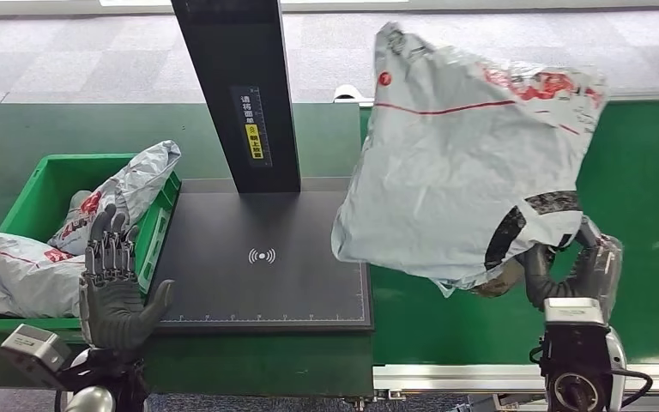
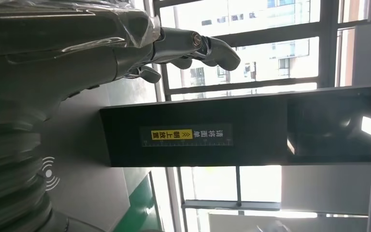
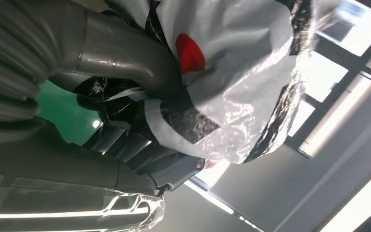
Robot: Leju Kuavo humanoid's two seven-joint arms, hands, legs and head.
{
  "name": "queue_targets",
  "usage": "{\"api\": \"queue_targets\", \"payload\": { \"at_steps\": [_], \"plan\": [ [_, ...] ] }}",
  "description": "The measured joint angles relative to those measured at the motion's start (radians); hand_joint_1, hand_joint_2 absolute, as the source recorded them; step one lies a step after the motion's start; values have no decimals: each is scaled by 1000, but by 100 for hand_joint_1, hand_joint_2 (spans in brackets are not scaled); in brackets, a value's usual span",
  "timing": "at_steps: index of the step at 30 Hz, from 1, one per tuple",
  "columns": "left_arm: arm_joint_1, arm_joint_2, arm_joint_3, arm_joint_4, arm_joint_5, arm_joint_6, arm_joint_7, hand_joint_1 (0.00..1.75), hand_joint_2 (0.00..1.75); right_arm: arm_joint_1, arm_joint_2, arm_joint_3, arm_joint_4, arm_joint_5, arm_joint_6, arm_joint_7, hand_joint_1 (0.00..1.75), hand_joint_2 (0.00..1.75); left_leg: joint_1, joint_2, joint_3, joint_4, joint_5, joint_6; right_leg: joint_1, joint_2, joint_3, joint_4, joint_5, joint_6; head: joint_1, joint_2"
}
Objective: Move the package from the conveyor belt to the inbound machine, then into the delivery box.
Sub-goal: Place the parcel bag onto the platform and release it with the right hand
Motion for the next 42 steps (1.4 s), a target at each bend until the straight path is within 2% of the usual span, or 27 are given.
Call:
{"api": "queue_targets", "payload": {
  "at_steps": [4, 7, 11, 18, 22, 25, 34, 39, 42],
  "plan": [
    [4, 2, 3, -8, 24, -16, -9, 0, 175, -52, -26, 121, 130, 268, 101, 170, 175, 175, 0, 1, 1, 0, 0, 0, 0, 0, 0, 0, 0, 0, 0, 0],
    [5, 4, 8, -11, 34, -27, -11, 0, 175, -108, -61, 227, 277, 364, 169, 232, 175, 175, 0, -1, 2, 0, 1, 0, 0, -1, 1, 0, 0, 0, 0, 0],
    [5, 7, 12, -11, 38, -30, -11, 0, 175, -149, -96, 320, 418, 380, 183, 235, 175, 175, 0, -3, 1, 1, 1, 0, 0, -2, 0, 0, 0, 0, 0, 0],
    [4, 12, 14, -11, 45, -36, -4, 0, 175, -193, -136, 405, 551, 356, 291, 279, 175, 175, 0, -3, 0, 0, 0, 0, 0, -2, -1, 0, 0, 0, 0, 0],
    [2, 14, 14, -9, 47, -40, 2, 0, 175, -210, -150, 437, 612, 356, 305, 285, 175, 175, 0, -2, 1, 0, 0, 0, 0, -2, -1, 0, 0, 0, 0, 0],
    [4, 14, 14, -8, 48, -40, 3, 0, 175, -220, -154, 453, 641, 346, 270, 259, 175, 175, 0, -2, 1, 0, 0, 0, 0, -2, 0, 0, 0, 0, 0, 0],
    [23, 12, 14, -8, 62, -45, 4, 0, 175, -239, -117, 459, 646, 352, 18, 234, 175, 175, 0, -2, 0, 0, 0, 0, 0, -2, -1, 0, 0, 0, 0, 0],
    [21, 12, 10, 1, 72, -47, -1, 0, 175, -224, -82, 433, 615, 256, -76, 125, 175, 175, 0, -2, 1, 1, 0, 0, 0, -2, -1, 0, 0, 0, 0, 0],
    [19, 12, 5, 13, 79, -47, -6, 0, 175, -208, -69, 422, 586, 202, -93, 80, 160, 175, 0, -2, 1, 1, 0, 0, 0, -2, -1, 0, 0, 0, 0, 0]
  ]
}}
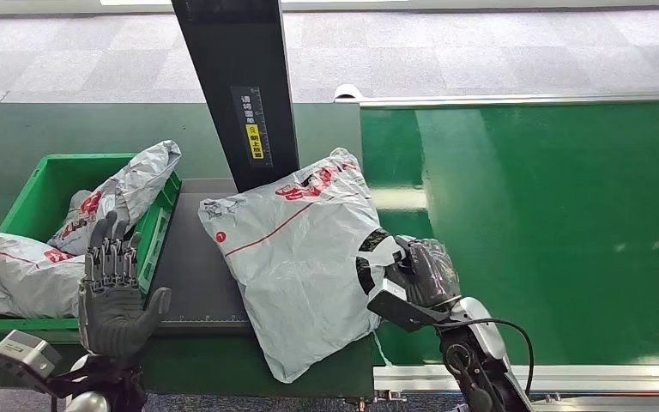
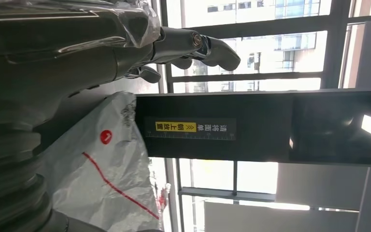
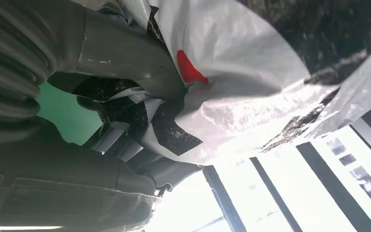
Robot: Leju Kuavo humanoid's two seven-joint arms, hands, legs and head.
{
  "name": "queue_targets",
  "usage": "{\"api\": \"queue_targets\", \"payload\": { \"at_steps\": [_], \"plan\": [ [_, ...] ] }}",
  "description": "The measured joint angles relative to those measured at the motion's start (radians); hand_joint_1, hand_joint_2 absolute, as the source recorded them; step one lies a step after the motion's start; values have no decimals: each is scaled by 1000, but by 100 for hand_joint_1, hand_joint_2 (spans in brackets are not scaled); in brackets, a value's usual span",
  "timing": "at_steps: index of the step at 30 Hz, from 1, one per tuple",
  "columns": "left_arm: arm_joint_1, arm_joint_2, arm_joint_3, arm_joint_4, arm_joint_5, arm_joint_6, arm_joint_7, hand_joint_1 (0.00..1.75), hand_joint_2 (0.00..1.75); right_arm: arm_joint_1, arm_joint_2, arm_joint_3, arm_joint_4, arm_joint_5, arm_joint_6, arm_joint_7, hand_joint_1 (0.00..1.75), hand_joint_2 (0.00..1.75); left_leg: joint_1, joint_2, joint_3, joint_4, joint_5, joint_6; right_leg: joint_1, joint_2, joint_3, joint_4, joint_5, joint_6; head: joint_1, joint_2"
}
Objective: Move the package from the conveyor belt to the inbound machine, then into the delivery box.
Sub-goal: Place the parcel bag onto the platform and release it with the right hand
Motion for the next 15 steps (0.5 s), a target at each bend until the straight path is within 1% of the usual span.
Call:
{"api": "queue_targets", "payload": {
  "at_steps": [1, 8, 9, 10, 12, 13, 14, 15],
  "plan": [
    [-1, 0, -3, 5, 2, 0, -2, 0, 175, 4, 3, -2, -6, -13, 1, -3, 155, 175, 0, 0, 0, 0, 0, 0, 0, 0, 0, 0, 0, 0, 0, 0],
    [-14, 1, -11, 31, 3, -2, -4, 0, 175, 9, 12, -6, -11, -46, 36, 17, 155, 175, 0, 0, 0, 0, 0, 0, 0, 0, 0, 0, 0, 0, 0, 0],
    [-15, 1, -11, 34, 3, -2, -4, 0, 175, 9, 13, -6, -11, -46, 37, 18, 144, 175, 0, 0, 0, 0, 0, 0, 0, 0, 0, 0, 0, 0, 0, 0],
    [-16, 1, -11, 36, 3, -2, -4, 0, 175, 9, 13, -6, -11, -46, 37, 18, 110, 175, 0, 0, 0, 0, 0, 0, 0, 0, 0, 0, 0, 0, 0, 0],
    [-17, 1, -11, 39, 3, -2, -4, 0, 175, 11, 14, -7, -11, -46, 39, 19, 32, 175, 0, 0, 0, 0, 0, 0, 0, 0, 0, 0, 0, 0, 0, 0],
    [-17, 1, -11, 40, 3, -2, -4, 0, 175, 11, 14, -7, -11, -47, 45, 21, 5, 175, 0, 0, 0, 0, 0, 0, 0, 0, 0, 0, 0, 0, 0, 0],
    [-18, 1, -11, 42, 3, -2, -4, 0, 175, 11, 14, -7, -10, -47, 54, 27, 0, 175, 0, 0, 0, 0, 0, 0, 0, 0, 0, 0, 0, 0, 0, 0],
    [-19, 1, -11, 44, 3, -2, -4, 0, 175, 10, 14, -7, -8, -47, 71, 36, 0, 175, 0, 0, 0, 0, 0, 0, 0, 0, 0, 0, 0, 0, 0, 0]
  ]
}}
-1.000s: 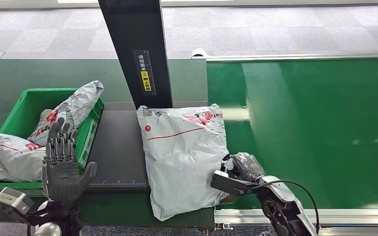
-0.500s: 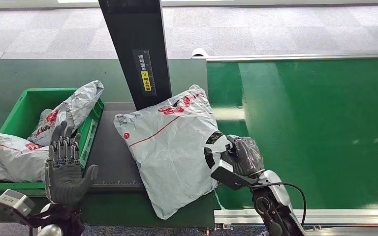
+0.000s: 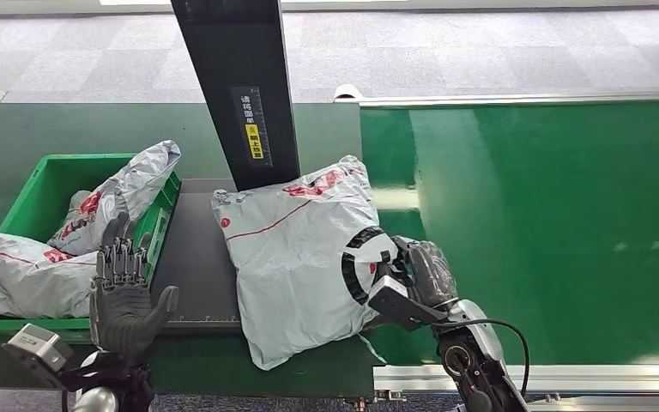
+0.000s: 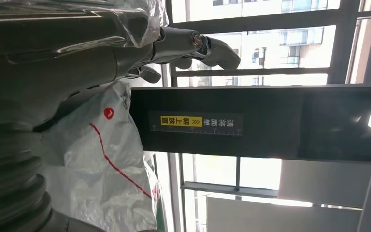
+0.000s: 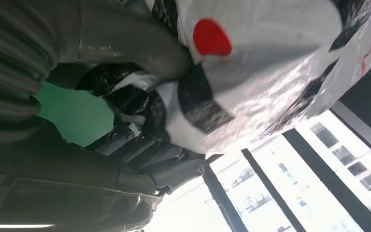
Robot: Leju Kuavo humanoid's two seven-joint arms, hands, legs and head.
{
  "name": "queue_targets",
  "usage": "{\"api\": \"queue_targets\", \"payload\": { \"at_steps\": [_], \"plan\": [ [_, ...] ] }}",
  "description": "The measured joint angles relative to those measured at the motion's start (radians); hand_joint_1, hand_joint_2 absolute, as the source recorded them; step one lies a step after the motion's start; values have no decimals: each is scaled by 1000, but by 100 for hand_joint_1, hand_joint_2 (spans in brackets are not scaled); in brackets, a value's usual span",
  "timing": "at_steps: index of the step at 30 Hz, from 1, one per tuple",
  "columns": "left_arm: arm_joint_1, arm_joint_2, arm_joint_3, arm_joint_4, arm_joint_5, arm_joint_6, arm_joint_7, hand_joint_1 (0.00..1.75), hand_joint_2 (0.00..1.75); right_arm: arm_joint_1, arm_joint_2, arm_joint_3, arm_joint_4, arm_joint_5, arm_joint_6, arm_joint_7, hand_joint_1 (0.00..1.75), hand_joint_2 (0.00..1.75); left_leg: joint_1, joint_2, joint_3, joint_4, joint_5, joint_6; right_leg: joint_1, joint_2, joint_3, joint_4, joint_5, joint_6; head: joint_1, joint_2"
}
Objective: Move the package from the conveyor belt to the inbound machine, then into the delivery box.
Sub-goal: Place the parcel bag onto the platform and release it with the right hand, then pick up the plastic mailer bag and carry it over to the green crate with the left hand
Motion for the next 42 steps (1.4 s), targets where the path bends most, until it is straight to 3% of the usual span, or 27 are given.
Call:
{"api": "queue_targets", "payload": {
  "at_steps": [6, 10, 16, 19, 26, 37, 42],
  "plan": [
    [-11, 0, -5, 20, -8, -22, 21, 0, 175, -38, 3, 4, 86, -45, 192, 88, 0, 175, 0, 0, 0, 0, 0, 0, 0, 0, 0, 0, 0, 0, 0, 0],
    [-14, 2, -10, 34, -51, -16, 38, 0, 175, -80, 3, 21, 172, -50, 262, 92, 0, 175, 0, 0, 0, 0, 0, 0, 0, 0, 0, 0, 0, 0, 0, 0],
    [-40, 17, -47, 59, -183, 4, 78, 0, 175, -129, -8, 87, 242, -49, 399, 2, 0, 175, 0, 0, 1, 0, 0, 0, 0, 0, 0, 0, 0, 0, 0, 0],
    [-54, 28, -71, 85, -274, 27, 135, 0, 175, -131, -19, 96, 247, -99, 432, -44, 0, 175, 0, 2, 1, 0, 0, 0, 0, 1, 0, 0, 0, 0, 0, 0],
    [-78, 47, -124, 161, -454, 73, 218, 0, 175, -75, -33, 48, 139, -389, 559, -163, 0, 175, 0, 2, 1, 0, 0, 0, 0, 3, -1, 0, 0, 0, 0, 0],
    [-92, 58, -152, 214, -501, 80, 249, 0, 175, -25, -37, -14, 27, -422, 551, -161, 0, 175, 0, 2, 0, 0, 0, 0, 0, 3, -1, 0, 0, 0, 0, 0],
    [-105, 67, -178, 261, -716, 106, 428, 0, 175, -11, -35, -50, -1, -373, 438, -124, 0, 175, 0, 2, 0, 0, 0, 0, 0, 3, -1, 0, 0, 0, 0, 0]
  ]
}}
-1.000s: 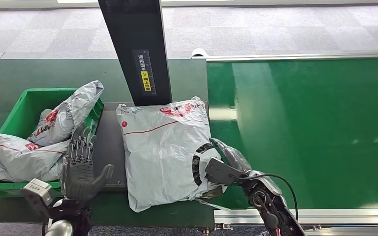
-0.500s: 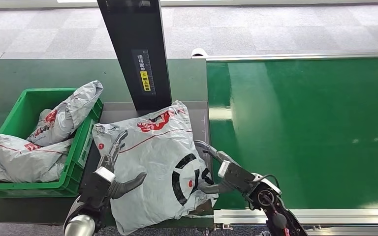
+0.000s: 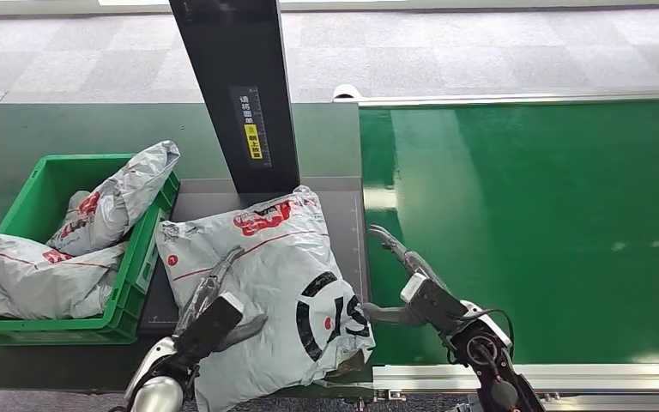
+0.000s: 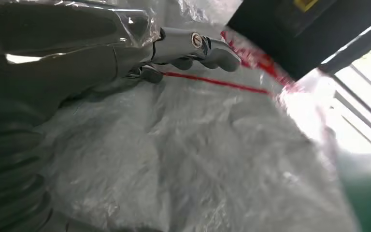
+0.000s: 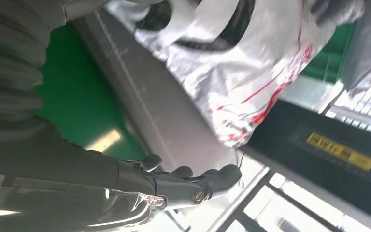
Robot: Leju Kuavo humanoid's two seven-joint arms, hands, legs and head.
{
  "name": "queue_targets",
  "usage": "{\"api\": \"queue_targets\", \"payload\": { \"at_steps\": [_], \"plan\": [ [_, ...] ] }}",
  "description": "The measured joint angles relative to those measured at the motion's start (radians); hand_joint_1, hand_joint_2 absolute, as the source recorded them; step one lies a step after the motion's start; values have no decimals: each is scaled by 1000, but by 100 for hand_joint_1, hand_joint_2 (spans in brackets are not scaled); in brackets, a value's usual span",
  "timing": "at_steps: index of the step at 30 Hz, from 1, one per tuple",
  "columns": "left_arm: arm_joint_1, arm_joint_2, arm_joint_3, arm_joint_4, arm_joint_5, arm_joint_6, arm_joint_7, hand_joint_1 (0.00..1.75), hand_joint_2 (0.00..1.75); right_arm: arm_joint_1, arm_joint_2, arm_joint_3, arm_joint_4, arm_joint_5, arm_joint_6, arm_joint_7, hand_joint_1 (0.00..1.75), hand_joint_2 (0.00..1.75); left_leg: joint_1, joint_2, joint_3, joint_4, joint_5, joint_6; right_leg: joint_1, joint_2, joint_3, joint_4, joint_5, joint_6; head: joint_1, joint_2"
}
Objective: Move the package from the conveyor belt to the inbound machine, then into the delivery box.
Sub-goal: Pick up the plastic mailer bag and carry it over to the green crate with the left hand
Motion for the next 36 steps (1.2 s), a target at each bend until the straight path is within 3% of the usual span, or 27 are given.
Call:
{"api": "queue_targets", "payload": {
  "at_steps": [5, 9, 10, 13, 14, 18, 25, 31, 36],
  "plan": [
    [-18, 1, -14, 53, -217, 36, 185, 0, 175, 5, 14, -27, -21, 18, -26, 27, 0, 175, 0, 0, 1, 0, 0, 0, 0, 0, 1, 0, 0, 0, 0, 0],
    [-44, -5, -20, 92, -337, -24, 272, 0, 175, 8, 26, -34, -29, 33, -26, 35, 0, 175, 0, -2, 4, -1, -1, 0, 0, -1, 6, 0, -1, 0, 0, 0],
    [-52, -7, -21, 102, -354, -42, 281, 17, 175, 8, 29, -34, -29, 36, -26, 35, 0, 175, 0, -3, 6, -1, -1, 0, 0, -2, 9, 0, -2, 0, 0, 0],
    [-69, -14, -23, 131, -376, -54, 278, 142, 175, 8, 35, -37, -29, 41, -29, 35, 0, 175, 0, -7, 15, -1, -3, 0, 0, -6, 19, -1, -5, 1, 0, 0],
    [-69, -16, -23, 138, -372, -43, 266, 166, 175, 9, 37, -38, -30, 42, -30, 35, 0, 175, 0, -8, 16, -1, -4, 0, 0, -7, 20, -1, -6, 0, 0, 0],
    [-64, -20, -18, 147, -325, 17, 206, 166, 175, 32, 37, -50, -51, 41, -35, 41, 0, 175, 0, -8, 16, -1, -1, 0, 0, -7, 21, -1, -3, 0, 0, 0],
    [-64, -23, -9, 145, -287, 45, 169, 175, 175, 55, 36, -63, -74, 41, -34, 48, 0, 175, 0, -8, 16, -1, 0, 0, 0, -7, 19, -1, -2, 0, 0, 0],
    [-43, -26, -1, 121, -191, 175, 37, 175, 175, 64, 33, -69, -82, 35, -35, 52, 0, 175, 0, -7, 11, 0, 0, 0, 0, -6, 13, 0, -2, 0, 0, 0],
    [-32, -26, 2, 110, -177, 207, 9, 175, 175, 67, 30, -73, -85, 34, -35, 52, 0, 175, 0, -7, 8, 0, 0, 0, 0, -6, 10, 0, -2, 0, 0, 0]
  ]
}}
